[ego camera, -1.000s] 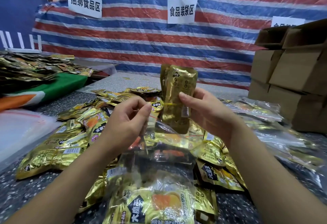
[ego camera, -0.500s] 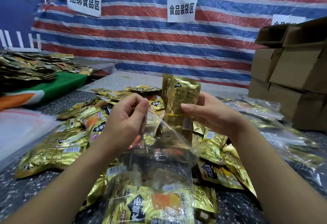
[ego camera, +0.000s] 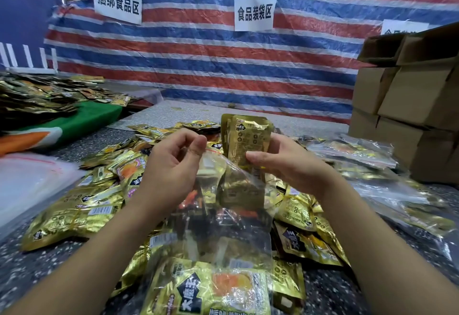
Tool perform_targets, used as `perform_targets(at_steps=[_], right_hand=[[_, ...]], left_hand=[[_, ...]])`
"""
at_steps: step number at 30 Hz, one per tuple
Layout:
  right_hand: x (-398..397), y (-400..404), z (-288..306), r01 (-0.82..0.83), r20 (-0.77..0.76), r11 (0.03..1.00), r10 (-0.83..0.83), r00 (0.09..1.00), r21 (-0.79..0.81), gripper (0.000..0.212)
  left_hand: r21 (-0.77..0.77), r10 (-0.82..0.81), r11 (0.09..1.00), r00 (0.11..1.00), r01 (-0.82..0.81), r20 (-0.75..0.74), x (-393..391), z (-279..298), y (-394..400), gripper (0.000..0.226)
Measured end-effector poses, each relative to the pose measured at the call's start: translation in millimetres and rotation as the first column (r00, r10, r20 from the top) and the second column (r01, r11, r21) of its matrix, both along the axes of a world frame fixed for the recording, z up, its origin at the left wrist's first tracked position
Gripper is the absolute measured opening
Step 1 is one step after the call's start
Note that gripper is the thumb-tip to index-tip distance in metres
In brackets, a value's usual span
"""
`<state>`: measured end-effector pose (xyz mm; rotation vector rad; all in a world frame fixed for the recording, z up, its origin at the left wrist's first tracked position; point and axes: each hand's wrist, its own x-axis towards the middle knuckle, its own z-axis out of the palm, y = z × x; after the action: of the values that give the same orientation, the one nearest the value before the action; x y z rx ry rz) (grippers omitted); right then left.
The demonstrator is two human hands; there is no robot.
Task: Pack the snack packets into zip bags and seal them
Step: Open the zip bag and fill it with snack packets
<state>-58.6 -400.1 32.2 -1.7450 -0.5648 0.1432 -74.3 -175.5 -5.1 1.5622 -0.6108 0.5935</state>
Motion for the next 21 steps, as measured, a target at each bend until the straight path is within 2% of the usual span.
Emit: perform_targets(at_steps=[2,7,12,16,21], right_hand=[[-4,-4,9,-0.007,0.013,0.998,0.007,1.000,-0.061,0.048],[-14,-7,28,-0.033,0.020,0.992,0.036,0.999,-0.118,0.040],[-24,-1,32,-0.151,-0.067,0.941,0.137,0.988,-0.304,0.042],[-27,1,34,-0.170,-0.136,0.916,0.128,0.982,-0.364,0.038],[-32,2,37,-0.185,-0.144,0.875,0.134,0.980,-0.446,0.035]], left_hand=[[0.029,0.025,0.999,1.000,-0.025,-0.010,1,-1,0,0.021],[0.074,0.047,0.996,0.999,-0.046,-0.014,6,-2,3,0.024],[0.061,-0.028,0.998,0.999,0.030,-0.044,7,-4,2,0.030],[0.060,-0.074,0.995,0.996,0.076,-0.046,7,-7,1,0.021],[0.077,-0.057,0.995,0.998,0.060,-0.040,4,-7,-1,0.022]])
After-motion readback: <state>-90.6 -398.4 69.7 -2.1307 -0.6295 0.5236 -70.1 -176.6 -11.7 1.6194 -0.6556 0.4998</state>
